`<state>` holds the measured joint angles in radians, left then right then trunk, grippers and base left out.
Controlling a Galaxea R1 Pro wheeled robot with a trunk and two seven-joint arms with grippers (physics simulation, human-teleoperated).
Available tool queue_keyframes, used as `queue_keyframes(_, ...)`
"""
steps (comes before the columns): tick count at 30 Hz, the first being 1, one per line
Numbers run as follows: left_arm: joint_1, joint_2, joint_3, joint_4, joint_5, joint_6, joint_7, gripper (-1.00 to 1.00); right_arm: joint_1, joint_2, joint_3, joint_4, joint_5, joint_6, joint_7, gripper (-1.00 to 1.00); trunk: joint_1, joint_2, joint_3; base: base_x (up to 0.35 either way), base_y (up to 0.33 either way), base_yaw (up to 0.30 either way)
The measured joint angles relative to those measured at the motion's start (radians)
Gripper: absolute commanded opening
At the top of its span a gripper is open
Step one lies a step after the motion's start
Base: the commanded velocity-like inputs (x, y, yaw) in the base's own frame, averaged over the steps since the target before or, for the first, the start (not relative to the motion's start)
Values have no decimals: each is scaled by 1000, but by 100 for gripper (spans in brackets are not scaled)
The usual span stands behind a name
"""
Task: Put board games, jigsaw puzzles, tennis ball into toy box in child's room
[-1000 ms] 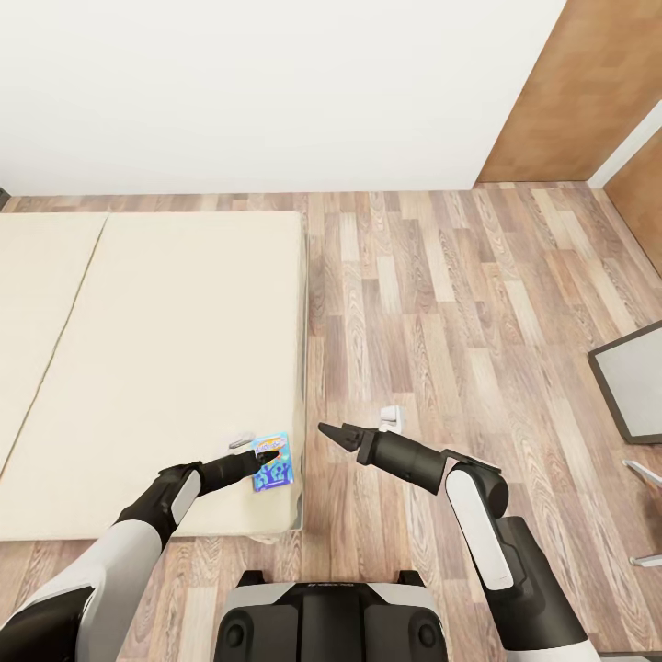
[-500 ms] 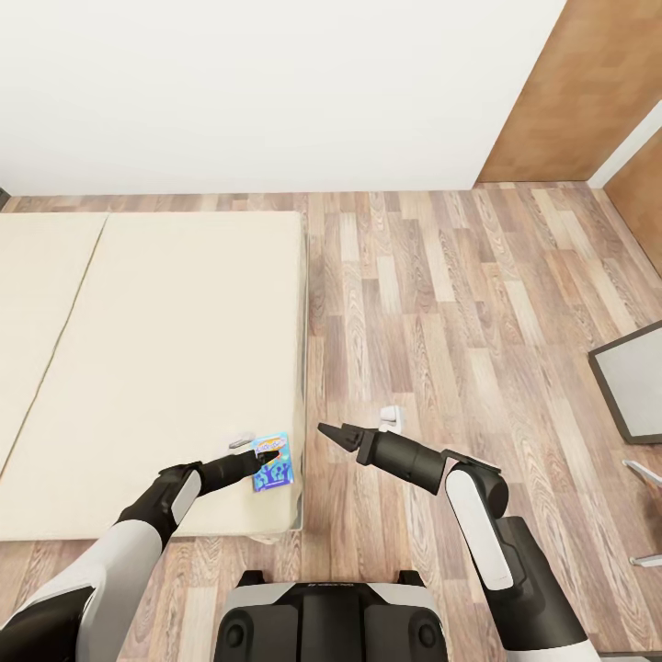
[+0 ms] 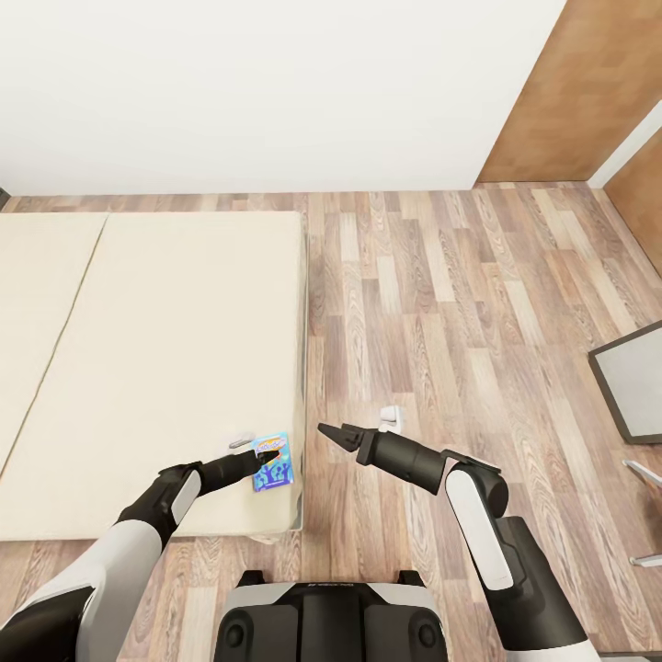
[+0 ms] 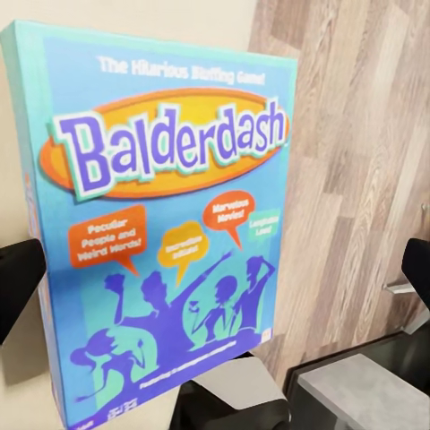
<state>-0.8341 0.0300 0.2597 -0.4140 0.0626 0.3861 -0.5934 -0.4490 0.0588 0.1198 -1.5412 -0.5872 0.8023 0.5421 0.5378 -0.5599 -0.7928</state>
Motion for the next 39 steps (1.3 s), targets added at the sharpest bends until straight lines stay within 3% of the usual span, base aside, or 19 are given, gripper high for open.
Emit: queue_keyframes(39,0,2,-3,-3,0,0,-2,100,0,-2,-8,-2,-2,7,1,100,0,0,-12,0,0,0)
